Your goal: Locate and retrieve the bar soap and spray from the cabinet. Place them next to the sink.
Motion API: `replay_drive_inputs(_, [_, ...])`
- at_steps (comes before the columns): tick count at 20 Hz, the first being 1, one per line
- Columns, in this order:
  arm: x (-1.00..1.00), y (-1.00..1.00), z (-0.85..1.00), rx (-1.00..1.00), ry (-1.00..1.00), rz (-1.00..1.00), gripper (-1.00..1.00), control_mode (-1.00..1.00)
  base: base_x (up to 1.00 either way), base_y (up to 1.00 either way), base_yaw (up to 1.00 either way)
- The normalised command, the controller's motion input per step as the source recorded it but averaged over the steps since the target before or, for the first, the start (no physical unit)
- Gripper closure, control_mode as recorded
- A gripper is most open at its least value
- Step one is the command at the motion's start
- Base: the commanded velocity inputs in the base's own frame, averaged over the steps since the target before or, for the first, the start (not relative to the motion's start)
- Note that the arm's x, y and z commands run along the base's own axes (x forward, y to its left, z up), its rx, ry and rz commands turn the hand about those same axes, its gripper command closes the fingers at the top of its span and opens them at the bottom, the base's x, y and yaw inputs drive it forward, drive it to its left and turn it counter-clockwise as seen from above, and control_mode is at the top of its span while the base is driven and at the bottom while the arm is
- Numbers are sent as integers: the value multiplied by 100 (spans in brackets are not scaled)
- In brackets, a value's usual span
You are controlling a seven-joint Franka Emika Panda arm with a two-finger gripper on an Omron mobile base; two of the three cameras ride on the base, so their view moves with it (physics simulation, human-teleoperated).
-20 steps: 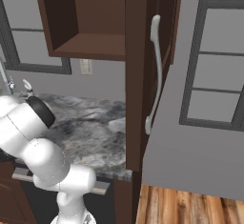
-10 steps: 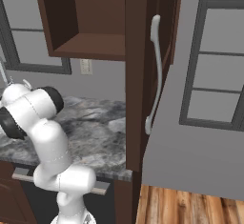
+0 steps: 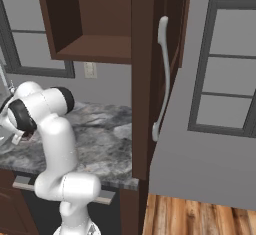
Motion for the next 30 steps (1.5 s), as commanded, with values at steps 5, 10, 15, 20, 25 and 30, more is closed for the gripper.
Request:
replay_drive_inputs(5, [11,21,-22,0,-3,0,-100,-100,0,0,0])
replay_drive_inputs(10, [0,5,-23,2,-10,-4,-100,-100,0,0,0])
replay_drive_inputs(15, [-3,0,-22,3,-9,-2,-100,-100,0,0,0])
replay_drive_inputs(20, [-3,0,-25,0,-6,-2,-100,-100,0,0,0])
replay_drive_inputs(25, [0,-1,-20,0,-2,-3,-100,-100,0,0,0])
replay_drive_inputs(30, [3,-20,1,-2,7,-1,-100,-100,0,0,0])
